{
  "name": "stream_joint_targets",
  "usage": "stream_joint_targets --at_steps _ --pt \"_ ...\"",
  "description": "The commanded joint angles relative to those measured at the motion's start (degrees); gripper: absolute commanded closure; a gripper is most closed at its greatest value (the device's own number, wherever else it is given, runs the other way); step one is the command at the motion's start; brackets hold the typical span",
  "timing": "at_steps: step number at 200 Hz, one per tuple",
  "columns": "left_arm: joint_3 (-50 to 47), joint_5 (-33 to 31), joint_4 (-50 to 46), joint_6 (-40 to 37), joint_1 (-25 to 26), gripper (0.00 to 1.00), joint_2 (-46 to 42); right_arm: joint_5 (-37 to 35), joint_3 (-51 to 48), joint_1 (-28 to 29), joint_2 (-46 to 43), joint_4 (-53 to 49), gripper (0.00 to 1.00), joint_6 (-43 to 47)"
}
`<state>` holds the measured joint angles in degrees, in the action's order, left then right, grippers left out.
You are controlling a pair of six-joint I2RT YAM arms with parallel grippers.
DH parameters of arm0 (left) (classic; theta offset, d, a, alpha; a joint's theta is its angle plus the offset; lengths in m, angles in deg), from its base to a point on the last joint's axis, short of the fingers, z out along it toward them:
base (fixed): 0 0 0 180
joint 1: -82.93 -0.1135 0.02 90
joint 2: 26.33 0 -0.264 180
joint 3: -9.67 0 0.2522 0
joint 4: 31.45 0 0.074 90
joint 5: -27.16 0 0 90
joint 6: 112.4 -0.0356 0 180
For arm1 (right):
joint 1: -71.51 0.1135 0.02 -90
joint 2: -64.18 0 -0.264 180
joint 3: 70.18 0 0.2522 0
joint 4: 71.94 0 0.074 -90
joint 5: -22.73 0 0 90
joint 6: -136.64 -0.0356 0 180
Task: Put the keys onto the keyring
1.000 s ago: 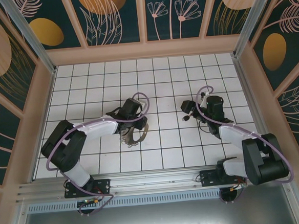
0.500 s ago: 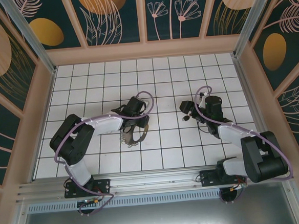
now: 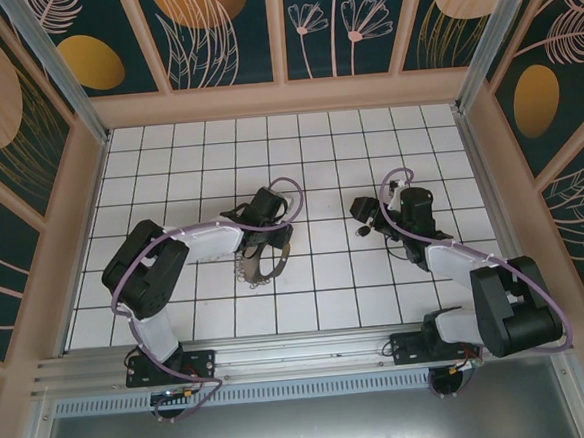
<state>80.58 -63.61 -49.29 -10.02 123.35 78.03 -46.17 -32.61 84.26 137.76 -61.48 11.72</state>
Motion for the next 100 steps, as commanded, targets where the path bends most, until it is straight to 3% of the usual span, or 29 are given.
stream_joint_targets --at_steps 1,72,100 --pt "1.3 -1.2 0.2 -1.0 0.2 0.66 1.2 0.6 -0.6 0.4 0.2 2.1 0.21 -0.6" --pt "1.1 -1.9 0.9 -1.0 0.2 0.66 2.3 0.7 -1.0 0.5 -0.4 2.1 0.22 -0.9" --pt "0.9 -2.4 1.6 -0.9 0.2 0.71 2.3 0.5 -1.4 0.6 -0.9 2.1 0.22 -0.9"
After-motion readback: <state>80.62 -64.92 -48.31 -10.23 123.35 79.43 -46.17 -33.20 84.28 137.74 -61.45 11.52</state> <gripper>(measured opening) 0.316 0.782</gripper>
